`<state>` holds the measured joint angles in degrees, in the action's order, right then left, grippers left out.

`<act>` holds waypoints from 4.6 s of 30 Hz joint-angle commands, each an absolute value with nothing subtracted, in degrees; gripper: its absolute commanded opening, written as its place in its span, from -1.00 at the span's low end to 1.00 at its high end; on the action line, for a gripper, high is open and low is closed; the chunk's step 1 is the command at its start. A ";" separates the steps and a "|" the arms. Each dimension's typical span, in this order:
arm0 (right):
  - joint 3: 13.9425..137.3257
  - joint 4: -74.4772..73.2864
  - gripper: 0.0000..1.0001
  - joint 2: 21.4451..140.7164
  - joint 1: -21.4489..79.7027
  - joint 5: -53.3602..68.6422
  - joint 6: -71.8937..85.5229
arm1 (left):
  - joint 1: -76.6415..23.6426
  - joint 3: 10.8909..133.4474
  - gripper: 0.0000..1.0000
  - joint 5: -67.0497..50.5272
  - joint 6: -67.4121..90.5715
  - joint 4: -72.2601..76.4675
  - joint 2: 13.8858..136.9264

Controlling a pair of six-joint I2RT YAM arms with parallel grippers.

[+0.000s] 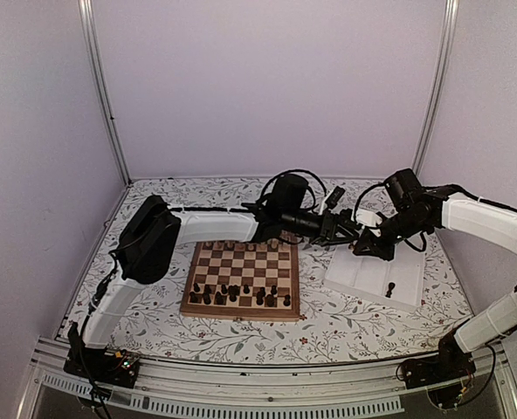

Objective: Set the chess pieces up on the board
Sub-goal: Place the chess piece on the chessboard, then pick up the chess piece from the storage box.

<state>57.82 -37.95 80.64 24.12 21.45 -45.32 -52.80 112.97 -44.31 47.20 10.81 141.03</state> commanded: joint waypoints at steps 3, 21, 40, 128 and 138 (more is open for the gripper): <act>59.88 -36.00 -0.77 81.31 24.63 20.90 -43.80 | -52.48 114.60 -0.35 -46.40 47.64 11.21 142.95; 54.28 -37.25 -0.28 76.58 24.49 16.20 -42.20 | -51.42 106.67 -0.79 -37.75 30.03 3.04 130.68; 44.98 -24.96 0.14 74.59 17.73 17.11 -33.28 | -52.96 77.17 -0.78 -17.23 -14.04 -9.38 105.15; 56.03 -35.37 0.95 71.32 4.54 13.80 -29.04 | -55.39 85.42 -0.20 -13.89 -20.88 -17.53 110.82; 48.51 -51.03 0.10 71.80 1.41 15.06 -48.84 | -55.72 86.18 -0.12 -12.66 -12.98 -5.02 106.09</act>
<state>52.16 -43.31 72.03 1.39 14.31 -36.80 -55.44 85.41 -11.03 -16.56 -11.92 109.34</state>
